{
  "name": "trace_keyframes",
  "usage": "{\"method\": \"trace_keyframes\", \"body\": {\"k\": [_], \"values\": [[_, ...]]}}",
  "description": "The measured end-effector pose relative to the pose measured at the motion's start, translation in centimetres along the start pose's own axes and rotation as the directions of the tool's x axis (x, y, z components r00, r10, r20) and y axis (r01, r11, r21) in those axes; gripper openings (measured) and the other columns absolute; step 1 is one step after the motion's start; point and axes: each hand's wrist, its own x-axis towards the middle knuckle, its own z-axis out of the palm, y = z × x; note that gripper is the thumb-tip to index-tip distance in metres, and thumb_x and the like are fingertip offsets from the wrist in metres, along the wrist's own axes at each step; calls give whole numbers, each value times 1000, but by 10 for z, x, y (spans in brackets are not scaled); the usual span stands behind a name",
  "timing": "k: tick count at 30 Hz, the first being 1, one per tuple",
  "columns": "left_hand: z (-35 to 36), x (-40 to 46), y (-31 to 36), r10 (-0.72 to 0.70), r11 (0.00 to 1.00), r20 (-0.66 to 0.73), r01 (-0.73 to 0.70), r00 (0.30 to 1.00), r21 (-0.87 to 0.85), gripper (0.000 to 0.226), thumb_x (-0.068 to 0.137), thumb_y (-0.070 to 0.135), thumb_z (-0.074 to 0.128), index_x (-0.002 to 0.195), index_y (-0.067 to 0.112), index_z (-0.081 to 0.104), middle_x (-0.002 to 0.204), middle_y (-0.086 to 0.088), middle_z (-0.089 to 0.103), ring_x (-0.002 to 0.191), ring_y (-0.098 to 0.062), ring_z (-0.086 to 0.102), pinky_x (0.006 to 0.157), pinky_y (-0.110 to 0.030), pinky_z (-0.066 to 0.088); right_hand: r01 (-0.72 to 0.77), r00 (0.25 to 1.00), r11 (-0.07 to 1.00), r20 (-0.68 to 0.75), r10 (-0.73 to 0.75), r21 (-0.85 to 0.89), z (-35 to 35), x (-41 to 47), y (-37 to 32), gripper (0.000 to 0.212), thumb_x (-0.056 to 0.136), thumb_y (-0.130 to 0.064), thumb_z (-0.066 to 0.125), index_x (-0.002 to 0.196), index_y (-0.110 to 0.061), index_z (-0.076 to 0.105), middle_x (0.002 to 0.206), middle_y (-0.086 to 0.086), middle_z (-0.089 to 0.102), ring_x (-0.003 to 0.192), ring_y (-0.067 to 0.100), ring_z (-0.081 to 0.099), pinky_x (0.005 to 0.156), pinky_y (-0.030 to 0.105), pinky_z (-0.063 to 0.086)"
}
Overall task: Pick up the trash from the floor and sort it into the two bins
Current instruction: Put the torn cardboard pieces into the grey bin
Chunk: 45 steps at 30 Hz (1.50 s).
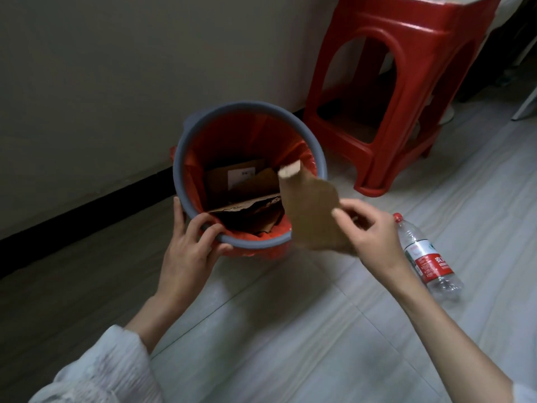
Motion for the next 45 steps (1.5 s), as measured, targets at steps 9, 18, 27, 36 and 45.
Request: {"method": "trace_keyframes", "body": {"k": [9,18,27,36,45], "values": [[1,0,-4,93,996,22,-93,995,-15,42,88,45,45,103,10,64,120,-10,58,139,-40,17,94,-46,38,360,881,661,473,-9,-658,88,61,10,42,93,-38,45,127,-17,57,123,7,61,113,28,54,95,38,39],[-10,5,-2,-153,912,-29,130,988,-389,46,85,34,54,124,8,54,135,-2,43,143,-21,17,116,-25,18,578,772,573,618,-151,-581,75,-10,48,39,72,-48,51,95,-24,71,86,-7,69,76,16,66,70,27,47],[-19,53,19,-648,644,89,607,756,-467,35,87,8,60,122,8,56,94,1,61,79,-9,58,66,-3,36,572,806,502,558,-197,-649,84,-8,58,24,62,-25,51,78,-21,69,69,-6,68,62,17,65,59,24,50],[25,58,45,-717,220,454,790,529,-573,21,79,4,69,92,17,58,85,-5,66,86,-25,67,83,-45,55,449,870,505,490,-60,-737,32,-22,93,50,60,-18,79,108,-9,69,109,10,69,103,26,66,94,49,46],[30,60,102,-607,587,304,672,734,-451,27,85,9,61,111,10,57,94,-1,60,87,-14,57,74,-19,46,-352,748,561,136,650,-749,-90,-143,131,35,89,-32,58,120,-16,60,124,7,59,117,25,53,99,30,39]]}}
